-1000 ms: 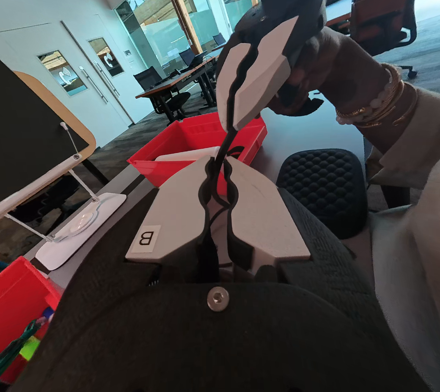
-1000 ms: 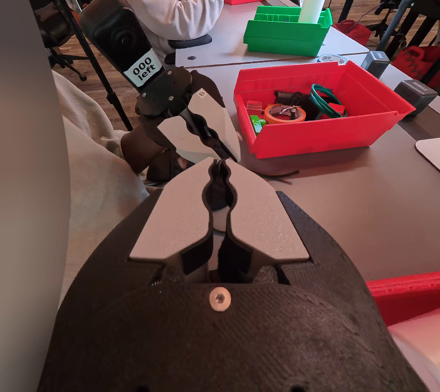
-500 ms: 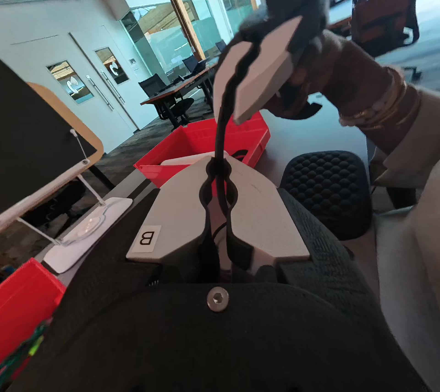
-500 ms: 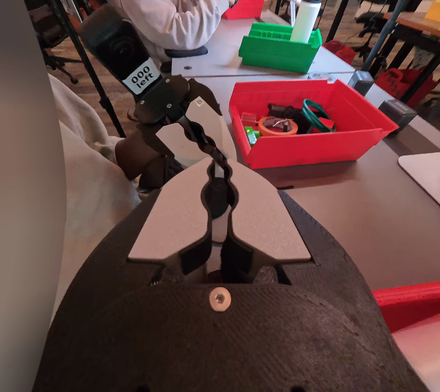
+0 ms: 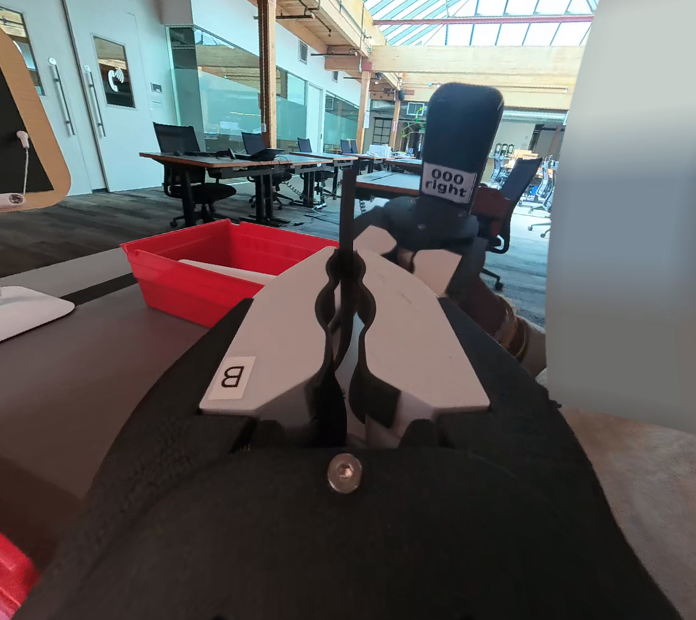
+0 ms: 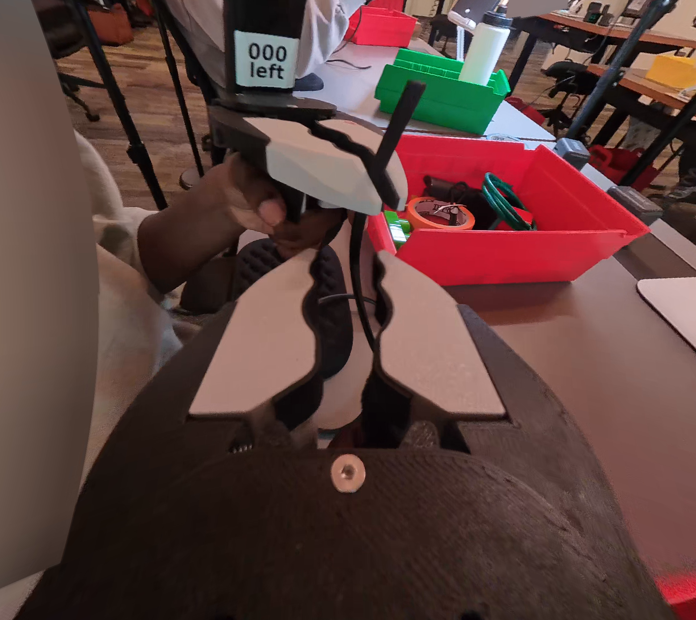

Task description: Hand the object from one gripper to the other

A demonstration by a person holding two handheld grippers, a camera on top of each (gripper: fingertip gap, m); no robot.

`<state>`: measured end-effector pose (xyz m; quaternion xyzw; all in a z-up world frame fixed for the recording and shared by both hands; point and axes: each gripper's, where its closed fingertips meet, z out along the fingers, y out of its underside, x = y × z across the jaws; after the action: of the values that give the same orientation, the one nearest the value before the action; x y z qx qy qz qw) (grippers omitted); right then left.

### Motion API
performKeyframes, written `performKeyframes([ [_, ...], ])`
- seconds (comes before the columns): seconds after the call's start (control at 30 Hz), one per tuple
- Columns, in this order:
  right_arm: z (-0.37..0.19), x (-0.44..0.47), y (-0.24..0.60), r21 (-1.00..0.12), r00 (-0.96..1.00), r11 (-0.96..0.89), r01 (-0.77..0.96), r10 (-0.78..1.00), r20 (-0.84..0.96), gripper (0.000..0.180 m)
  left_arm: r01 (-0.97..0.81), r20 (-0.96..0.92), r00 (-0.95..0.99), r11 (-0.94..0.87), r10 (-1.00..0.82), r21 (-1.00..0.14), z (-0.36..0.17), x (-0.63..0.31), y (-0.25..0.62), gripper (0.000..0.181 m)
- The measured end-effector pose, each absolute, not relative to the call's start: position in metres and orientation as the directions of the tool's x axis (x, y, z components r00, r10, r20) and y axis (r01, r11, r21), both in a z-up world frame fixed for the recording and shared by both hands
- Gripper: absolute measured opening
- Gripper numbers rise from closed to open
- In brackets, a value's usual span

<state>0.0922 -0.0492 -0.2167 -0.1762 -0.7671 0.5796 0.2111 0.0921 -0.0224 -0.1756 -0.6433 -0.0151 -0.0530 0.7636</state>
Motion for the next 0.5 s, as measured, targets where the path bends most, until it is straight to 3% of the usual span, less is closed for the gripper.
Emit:
performKeyframes([
  [0.07, -0.218, 0.087, -0.048, -0.969, -0.829, 0.247, 0.017, 0.546, 0.124, 0.005, 0.097, 0.092, 0.995, 0.158, -0.040, -0.983, -0.176, 0.089, -0.024, 0.006],
  [0.2, -0.217, 0.084, -0.032, -0.981, -0.799, 0.184, 0.062, 0.598, 0.062, 0.004, 0.031, 0.038, 0.993, 0.056, 0.114, -0.998, -0.185, 0.066, -0.040, 0.014],
  [0.3, -0.215, 0.084, -0.014, -0.989, -0.776, 0.101, 0.104, 0.630, -0.017, 0.003, 0.023, -0.028, 0.960, -0.179, 0.277, -0.984, -0.219, 0.041, -0.058, 0.018],
  [0.4, -0.212, 0.085, -0.004, -0.992, -0.763, 0.048, 0.114, 0.644, -0.056, 0.003, 0.148, -0.004, 0.957, -0.498, 0.291, -0.854, -0.284, 0.038, -0.079, 0.026],
  [0.5, -0.210, 0.085, 0.001, -0.995, -0.744, 0.043, 0.094, 0.666, -0.042, 0.004, 0.269, 0.058, 0.937, -0.604, 0.346, -0.750, -0.327, 0.034, -0.098, 0.038],
])
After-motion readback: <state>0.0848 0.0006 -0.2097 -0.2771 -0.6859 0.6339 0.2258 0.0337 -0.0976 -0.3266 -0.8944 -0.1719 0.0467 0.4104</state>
